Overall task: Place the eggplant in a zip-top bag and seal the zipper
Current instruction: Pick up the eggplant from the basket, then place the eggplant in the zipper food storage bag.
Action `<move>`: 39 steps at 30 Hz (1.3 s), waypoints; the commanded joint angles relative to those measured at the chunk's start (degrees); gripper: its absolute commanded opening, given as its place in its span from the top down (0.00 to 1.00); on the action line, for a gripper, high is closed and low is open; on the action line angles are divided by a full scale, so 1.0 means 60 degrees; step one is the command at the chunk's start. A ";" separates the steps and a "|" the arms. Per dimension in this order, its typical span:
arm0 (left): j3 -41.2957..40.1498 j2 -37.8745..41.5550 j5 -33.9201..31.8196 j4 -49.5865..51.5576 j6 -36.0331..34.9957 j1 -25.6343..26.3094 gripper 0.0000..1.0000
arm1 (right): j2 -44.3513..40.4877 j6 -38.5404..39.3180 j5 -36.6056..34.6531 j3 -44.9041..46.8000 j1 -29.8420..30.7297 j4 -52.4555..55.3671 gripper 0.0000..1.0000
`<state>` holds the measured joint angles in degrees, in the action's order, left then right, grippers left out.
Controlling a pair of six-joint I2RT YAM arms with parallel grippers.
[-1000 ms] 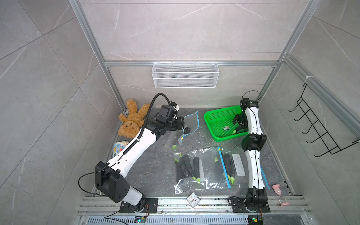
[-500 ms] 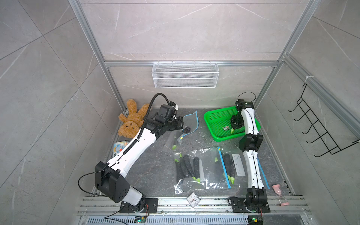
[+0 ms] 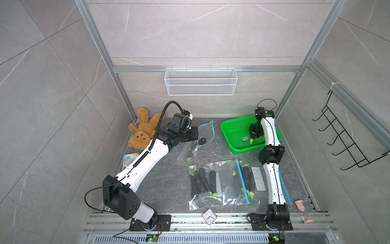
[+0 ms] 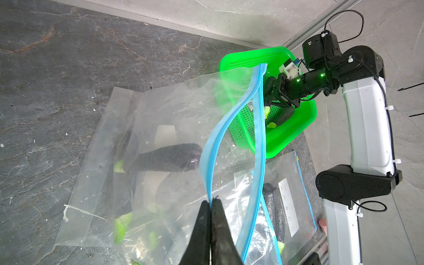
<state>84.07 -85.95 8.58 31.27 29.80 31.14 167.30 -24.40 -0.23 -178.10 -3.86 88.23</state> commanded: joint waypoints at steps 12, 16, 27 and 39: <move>0.0107 0.0230 -0.0038 -0.0046 -0.0207 -0.0050 1.00 | -0.1491 0.0422 -0.0006 -0.0536 0.0360 -0.0129 0.90; 0.0109 0.0277 -0.0012 -0.0041 -0.0199 -0.0048 1.00 | -0.2120 0.0609 -0.0052 -0.0536 0.0537 -0.0102 0.91; 0.0120 0.0380 -0.0046 0.0017 -0.0143 -0.0059 1.00 | -0.4223 0.1063 0.0108 -0.0536 0.1315 -0.0064 0.91; 0.0283 0.0527 -0.0287 0.0317 -0.0025 -0.0048 1.00 | -0.6452 0.1160 0.0125 -0.0536 0.3981 -0.0277 0.91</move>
<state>84.07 -85.45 7.68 32.77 29.85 31.11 132.03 -17.74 -0.14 -178.19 17.10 87.11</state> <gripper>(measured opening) 0.044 0.281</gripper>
